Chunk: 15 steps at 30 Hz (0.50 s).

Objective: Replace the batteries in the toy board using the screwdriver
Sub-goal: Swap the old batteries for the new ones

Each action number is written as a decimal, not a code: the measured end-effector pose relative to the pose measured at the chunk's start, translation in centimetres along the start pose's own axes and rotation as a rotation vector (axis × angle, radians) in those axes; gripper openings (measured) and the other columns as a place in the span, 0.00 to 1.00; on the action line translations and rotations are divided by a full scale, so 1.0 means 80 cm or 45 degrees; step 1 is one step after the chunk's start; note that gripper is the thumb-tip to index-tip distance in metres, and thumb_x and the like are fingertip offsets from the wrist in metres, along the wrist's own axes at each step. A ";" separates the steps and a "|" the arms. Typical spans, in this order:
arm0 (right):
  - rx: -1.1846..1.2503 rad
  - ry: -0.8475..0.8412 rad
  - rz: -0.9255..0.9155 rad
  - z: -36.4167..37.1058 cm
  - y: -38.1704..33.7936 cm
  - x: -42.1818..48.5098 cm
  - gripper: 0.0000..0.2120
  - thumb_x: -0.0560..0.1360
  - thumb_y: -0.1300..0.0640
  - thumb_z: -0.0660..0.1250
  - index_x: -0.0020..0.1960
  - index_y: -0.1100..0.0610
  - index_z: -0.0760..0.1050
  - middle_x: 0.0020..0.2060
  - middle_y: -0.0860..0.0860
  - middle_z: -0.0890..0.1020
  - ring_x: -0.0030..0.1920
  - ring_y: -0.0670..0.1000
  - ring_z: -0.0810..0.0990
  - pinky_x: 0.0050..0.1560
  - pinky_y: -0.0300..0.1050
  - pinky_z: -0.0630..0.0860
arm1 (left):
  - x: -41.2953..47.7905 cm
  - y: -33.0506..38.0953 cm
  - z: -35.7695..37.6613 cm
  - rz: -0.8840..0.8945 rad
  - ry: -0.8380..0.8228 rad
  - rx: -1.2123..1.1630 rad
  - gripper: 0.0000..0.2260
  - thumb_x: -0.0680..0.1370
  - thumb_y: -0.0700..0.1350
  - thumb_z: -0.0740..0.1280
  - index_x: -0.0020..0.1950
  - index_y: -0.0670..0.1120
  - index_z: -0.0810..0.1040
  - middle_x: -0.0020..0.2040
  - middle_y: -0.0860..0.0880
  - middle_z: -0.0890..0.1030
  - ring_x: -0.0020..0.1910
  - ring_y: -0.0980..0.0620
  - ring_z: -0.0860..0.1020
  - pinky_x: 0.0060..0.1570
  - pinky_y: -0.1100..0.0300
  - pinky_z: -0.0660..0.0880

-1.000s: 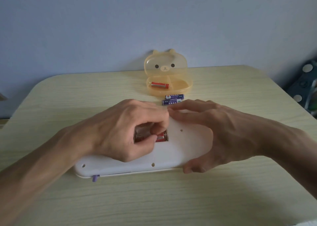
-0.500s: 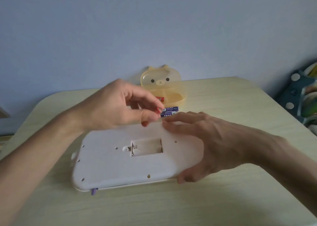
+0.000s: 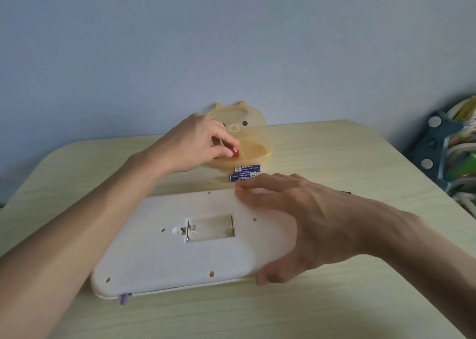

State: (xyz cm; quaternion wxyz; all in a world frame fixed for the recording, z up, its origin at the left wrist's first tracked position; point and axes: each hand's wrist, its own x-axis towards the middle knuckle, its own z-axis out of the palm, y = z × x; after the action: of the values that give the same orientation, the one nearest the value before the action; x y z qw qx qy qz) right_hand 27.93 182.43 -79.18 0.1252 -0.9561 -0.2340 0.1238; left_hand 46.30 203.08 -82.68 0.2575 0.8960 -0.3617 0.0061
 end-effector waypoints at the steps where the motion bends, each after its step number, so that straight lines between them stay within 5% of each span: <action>1: -0.002 -0.001 -0.001 0.000 0.000 0.000 0.57 0.62 0.24 0.73 0.83 0.40 0.51 0.78 0.28 0.51 0.75 0.42 0.58 0.66 0.34 0.57 | 0.000 0.001 0.000 -0.007 -0.005 0.006 0.09 0.77 0.43 0.79 0.57 0.52 0.90 0.50 0.56 0.87 0.39 0.67 0.79 0.42 0.74 0.69; 5: -0.008 -0.007 -0.002 -0.001 0.000 0.000 0.57 0.62 0.25 0.73 0.82 0.40 0.51 0.77 0.27 0.51 0.75 0.43 0.58 0.65 0.34 0.56 | 0.001 0.009 -0.001 -0.026 0.033 0.025 0.08 0.76 0.45 0.80 0.55 0.52 0.91 0.50 0.54 0.87 0.43 0.51 0.83 0.51 0.53 0.79; 10: 0.005 0.005 -0.024 -0.001 0.000 0.000 0.56 0.63 0.25 0.74 0.82 0.40 0.53 0.78 0.28 0.52 0.71 0.36 0.54 0.62 0.29 0.55 | 0.007 0.038 -0.009 0.081 -0.048 0.041 0.03 0.76 0.48 0.80 0.49 0.54 0.91 0.45 0.55 0.84 0.38 0.57 0.76 0.41 0.61 0.70; 13: 0.014 0.008 -0.026 0.001 0.002 0.000 0.56 0.62 0.25 0.74 0.82 0.40 0.53 0.77 0.28 0.52 0.74 0.40 0.57 0.66 0.34 0.57 | 0.012 0.054 -0.002 0.125 -0.118 0.158 0.02 0.77 0.49 0.79 0.49 0.54 0.91 0.40 0.59 0.80 0.38 0.70 0.75 0.37 0.72 0.65; 15: 0.023 0.001 -0.014 0.000 0.001 -0.001 0.56 0.62 0.26 0.74 0.82 0.40 0.52 0.77 0.27 0.51 0.74 0.42 0.58 0.64 0.33 0.57 | 0.016 0.060 0.005 0.124 -0.147 0.250 0.03 0.78 0.49 0.78 0.50 0.55 0.91 0.38 0.61 0.78 0.36 0.70 0.75 0.37 0.71 0.65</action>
State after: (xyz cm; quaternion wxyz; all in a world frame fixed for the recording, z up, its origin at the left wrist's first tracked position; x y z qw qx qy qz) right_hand 27.87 182.35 -79.21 0.1346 -0.9537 -0.2382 0.1250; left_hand 44.02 199.17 -80.59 0.1467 0.8972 -0.4165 0.0025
